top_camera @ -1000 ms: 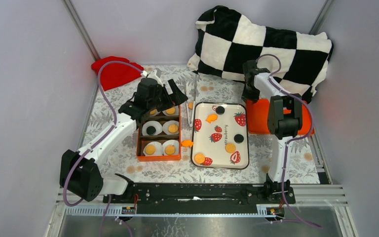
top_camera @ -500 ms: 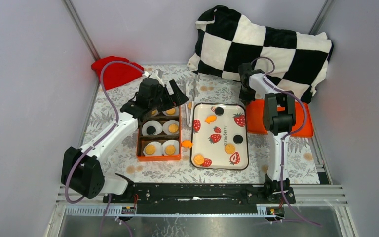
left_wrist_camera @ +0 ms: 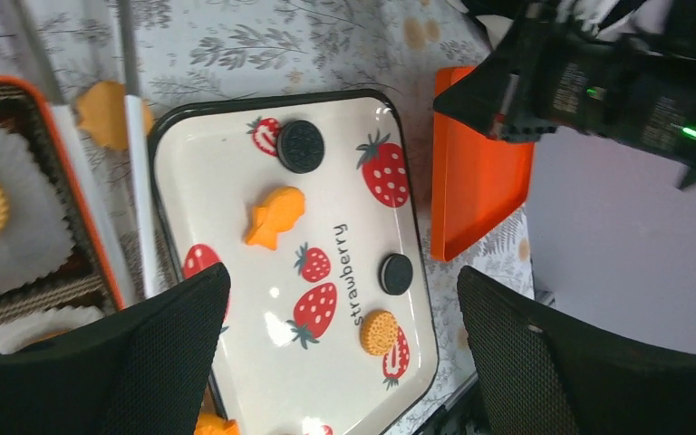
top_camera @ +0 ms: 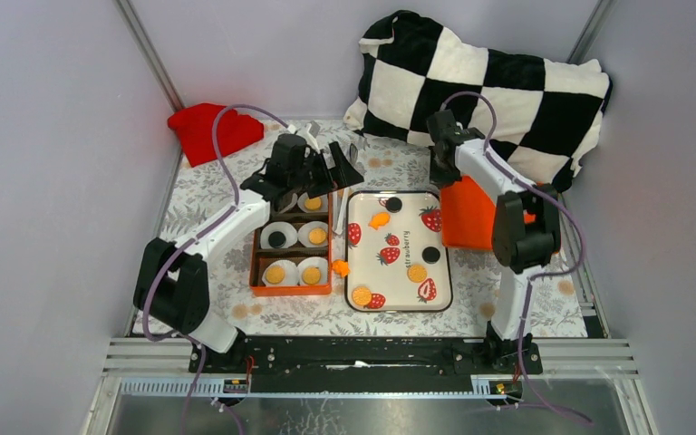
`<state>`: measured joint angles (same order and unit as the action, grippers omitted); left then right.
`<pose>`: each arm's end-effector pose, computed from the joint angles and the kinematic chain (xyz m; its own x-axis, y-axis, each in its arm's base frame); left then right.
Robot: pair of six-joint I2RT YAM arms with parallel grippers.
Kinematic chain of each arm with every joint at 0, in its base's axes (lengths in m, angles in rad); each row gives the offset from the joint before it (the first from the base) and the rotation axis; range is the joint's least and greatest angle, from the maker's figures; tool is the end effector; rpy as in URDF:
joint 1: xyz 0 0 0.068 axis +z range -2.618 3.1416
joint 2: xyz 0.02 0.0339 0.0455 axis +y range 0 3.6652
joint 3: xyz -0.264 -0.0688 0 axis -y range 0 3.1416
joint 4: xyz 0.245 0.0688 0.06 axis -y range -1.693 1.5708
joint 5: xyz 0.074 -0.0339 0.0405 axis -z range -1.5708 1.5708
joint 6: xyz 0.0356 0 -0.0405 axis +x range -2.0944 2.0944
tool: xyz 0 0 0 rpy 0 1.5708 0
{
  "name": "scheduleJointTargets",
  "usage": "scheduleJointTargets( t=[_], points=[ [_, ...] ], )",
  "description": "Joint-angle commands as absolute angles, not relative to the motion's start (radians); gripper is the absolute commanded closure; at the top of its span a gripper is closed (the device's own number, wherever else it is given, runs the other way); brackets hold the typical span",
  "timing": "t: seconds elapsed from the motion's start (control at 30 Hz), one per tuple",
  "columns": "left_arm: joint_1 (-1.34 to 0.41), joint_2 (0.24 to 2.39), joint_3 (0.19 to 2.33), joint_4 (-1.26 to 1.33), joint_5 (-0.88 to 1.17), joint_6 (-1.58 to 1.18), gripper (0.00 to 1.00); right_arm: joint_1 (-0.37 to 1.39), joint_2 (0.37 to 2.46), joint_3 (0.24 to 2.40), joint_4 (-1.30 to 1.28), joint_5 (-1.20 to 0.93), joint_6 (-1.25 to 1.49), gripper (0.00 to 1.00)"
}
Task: Pack the cookies
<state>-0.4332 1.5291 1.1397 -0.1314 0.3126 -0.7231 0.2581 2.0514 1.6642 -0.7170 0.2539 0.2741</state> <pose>0.3149 -0.1577 0.2861 -0.7631 -0.3408 -0.5491 0.1822 0.7018 -0.6887 0.4281 0.1038 0.2138 -0.8686 0.0417 -0.4938 0.1011 0.9904 -0.0942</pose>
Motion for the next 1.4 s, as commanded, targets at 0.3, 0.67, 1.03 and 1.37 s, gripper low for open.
scheduleJointTargets(
  t=[0.3,0.67,1.03,1.37],
  points=[
    [-0.443,1.706,1.199,0.129,0.577,-0.762,0.01,0.442,1.590,1.499,-0.663,-0.075,0.132,1.00],
    [-0.443,1.912,1.213,0.476,0.913,-1.005,0.01,0.608,1.534,1.372,-0.592,-0.180,0.025,1.00],
    [-0.458,1.985,1.172,0.519,0.935,-1.037,0.01,0.694,1.537,1.427,-0.615,-0.282,-0.039,1.00],
    [-0.474,1.991,1.100,0.614,0.964,-1.105,0.26,0.732,1.616,1.500,-0.651,-0.356,-0.078,0.99]
  ],
)
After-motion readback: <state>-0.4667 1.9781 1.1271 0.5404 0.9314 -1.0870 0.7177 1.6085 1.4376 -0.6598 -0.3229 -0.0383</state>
